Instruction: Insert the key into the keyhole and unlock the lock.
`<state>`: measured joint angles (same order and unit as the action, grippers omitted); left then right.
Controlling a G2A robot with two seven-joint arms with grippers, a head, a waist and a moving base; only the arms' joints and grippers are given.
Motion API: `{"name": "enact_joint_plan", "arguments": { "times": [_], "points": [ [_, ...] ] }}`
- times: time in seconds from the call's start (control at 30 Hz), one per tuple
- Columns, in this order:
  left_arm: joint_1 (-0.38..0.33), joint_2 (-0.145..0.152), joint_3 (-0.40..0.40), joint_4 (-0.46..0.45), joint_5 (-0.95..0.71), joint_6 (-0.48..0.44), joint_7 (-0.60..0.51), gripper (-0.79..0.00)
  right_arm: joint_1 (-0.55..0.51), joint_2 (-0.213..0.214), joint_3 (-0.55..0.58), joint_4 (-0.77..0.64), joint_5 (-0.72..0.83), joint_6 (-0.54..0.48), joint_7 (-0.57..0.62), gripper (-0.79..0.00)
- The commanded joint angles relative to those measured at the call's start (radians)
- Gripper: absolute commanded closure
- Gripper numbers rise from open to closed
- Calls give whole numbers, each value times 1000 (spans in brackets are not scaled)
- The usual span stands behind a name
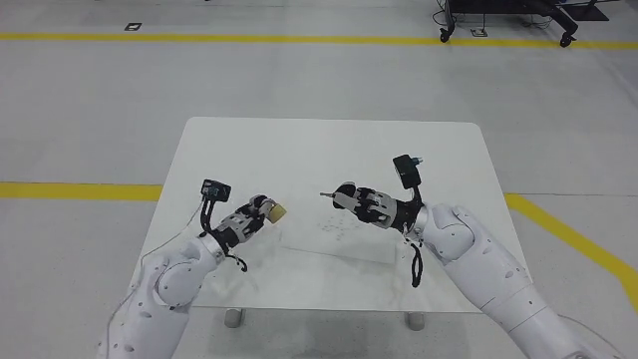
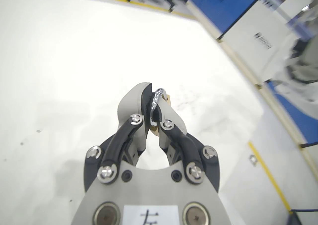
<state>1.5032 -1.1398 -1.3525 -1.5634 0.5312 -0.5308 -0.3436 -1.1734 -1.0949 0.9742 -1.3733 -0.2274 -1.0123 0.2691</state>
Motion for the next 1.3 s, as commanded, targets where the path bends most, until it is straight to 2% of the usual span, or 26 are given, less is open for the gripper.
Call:
{"name": "enact_joint_plan", "arguments": {
  "times": [0.0, 0.1, 0.33, 0.4, 0.5, 0.57, 0.63, 0.73, 0.83, 1.1, 1.2, 1.27],
  "points": [
    [-2, 2, -21, 25, -210, -107, -22, 0, 0, 0, 0, 0, 0, 0, 0, 0],
    [-9, 8, -46, 38, -288, -183, -48, 0, 0, 0, 0, 0, 0, 0, 0, 0],
    [-2, 6, -25, 33, -295, -169, -62, 0, 0, 0, 0, 0, 0, 0, 0, 0],
    [-5, 2, 10, 33, -409, -143, -99, 0, -9, -4, -13, -12, -7, 33, -1, 0],
    [-34, 0, 41, 44, -708, -69, -233, 0, -2, -18, -41, 4, -4, 72, -31, 0],
    [-55, 0, 48, 53, -878, 38, -320, 0, 11, -30, -61, 32, 7, 82, -58, 0],
    [-78, 1, 47, 84, -919, 155, -347, 0, 25, -41, -79, 59, 6, 88, -80, 0],
    [-101, -2, 45, 100, -966, 220, -333, 0, 34, -55, -93, 83, 4, 101, -124, 0],
    [-76, 1, 31, 87, -965, 213, -329, 0, 34, -56, -95, 84, 5, 104, -125, 0],
    [-72, 1, 35, 92, -948, 231, -309, 0, 34, -56, -95, 84, 5, 104, -125, 0],
    [-72, -9, 65, 85, -1054, 369, -292, 0, 18, -58, -95, 78, 24, 138, -131, 0],
    [-104, -13, 76, 82, -1106, 467, -283, 0, -7, -62, -107, 69, 119, 179, -122, 0]
  ]
}}
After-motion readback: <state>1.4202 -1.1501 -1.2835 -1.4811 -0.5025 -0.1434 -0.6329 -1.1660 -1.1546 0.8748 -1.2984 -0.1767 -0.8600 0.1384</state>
